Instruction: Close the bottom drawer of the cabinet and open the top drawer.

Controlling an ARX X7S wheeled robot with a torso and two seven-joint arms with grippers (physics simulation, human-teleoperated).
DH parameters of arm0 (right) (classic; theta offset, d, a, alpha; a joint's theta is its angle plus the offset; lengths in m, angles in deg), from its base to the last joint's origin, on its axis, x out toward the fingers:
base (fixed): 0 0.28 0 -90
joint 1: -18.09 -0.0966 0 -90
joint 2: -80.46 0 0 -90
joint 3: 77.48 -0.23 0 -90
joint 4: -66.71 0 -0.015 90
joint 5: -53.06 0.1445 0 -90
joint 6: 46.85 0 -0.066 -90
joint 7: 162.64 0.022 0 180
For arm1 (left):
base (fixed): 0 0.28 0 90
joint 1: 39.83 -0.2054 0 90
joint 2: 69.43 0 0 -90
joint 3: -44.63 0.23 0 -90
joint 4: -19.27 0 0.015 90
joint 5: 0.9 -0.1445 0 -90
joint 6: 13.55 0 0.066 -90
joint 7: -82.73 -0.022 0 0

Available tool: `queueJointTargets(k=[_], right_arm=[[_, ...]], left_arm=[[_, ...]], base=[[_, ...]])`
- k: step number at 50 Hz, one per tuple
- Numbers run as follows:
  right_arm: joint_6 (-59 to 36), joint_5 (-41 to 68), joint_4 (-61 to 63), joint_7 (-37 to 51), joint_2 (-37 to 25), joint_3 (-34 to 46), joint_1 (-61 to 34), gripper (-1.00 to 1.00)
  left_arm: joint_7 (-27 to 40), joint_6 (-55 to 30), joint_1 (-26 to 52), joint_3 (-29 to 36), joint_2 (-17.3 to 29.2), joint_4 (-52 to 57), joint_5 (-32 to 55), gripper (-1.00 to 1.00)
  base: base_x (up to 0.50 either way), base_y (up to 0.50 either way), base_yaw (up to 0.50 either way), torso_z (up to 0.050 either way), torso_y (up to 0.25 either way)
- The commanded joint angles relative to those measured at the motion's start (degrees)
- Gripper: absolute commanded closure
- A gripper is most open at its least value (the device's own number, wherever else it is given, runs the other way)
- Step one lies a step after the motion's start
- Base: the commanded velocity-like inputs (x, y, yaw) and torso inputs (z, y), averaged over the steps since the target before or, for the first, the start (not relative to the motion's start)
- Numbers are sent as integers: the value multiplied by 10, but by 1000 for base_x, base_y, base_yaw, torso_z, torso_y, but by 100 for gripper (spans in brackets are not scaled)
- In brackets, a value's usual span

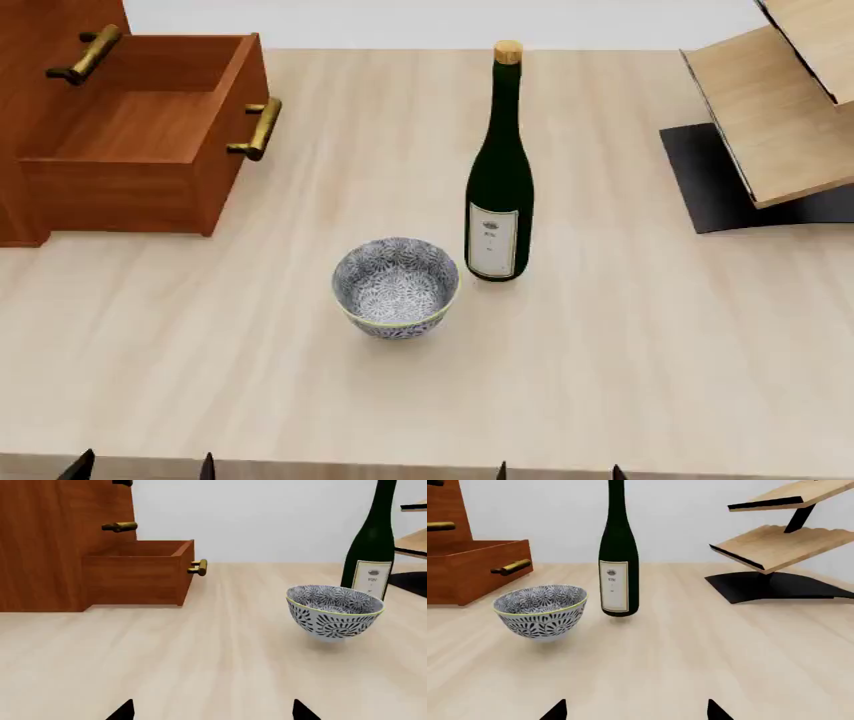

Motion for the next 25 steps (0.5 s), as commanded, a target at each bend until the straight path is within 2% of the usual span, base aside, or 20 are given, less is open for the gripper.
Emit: queueJointTargets(k=[1,2,3,23,25], right_arm=[[0,5,0,7,-5,7,0,-100],[37,11,-67,18,-2,21,-6,-100],[36,16,-70,19,-6,32,-7,-100],[42,50,-74,46,-33,69,-8,-100],[40,52,-71,48,-34,70,-9,-100]], left_arm=[[6,0,0,6,6,0,6,-100],[-5,-22,-8,15,6,51,8,-100],[1,-25,-14,21,11,65,4,-100],[26,-13,-23,44,36,84,47,-100],[32,-27,-21,46,38,89,45,-100]], base=[[0,0,0,0,0],[0,0,0,0,0],[0,0,0,0,0],[0,0,0,0,0],[0,0,0,50,0]])
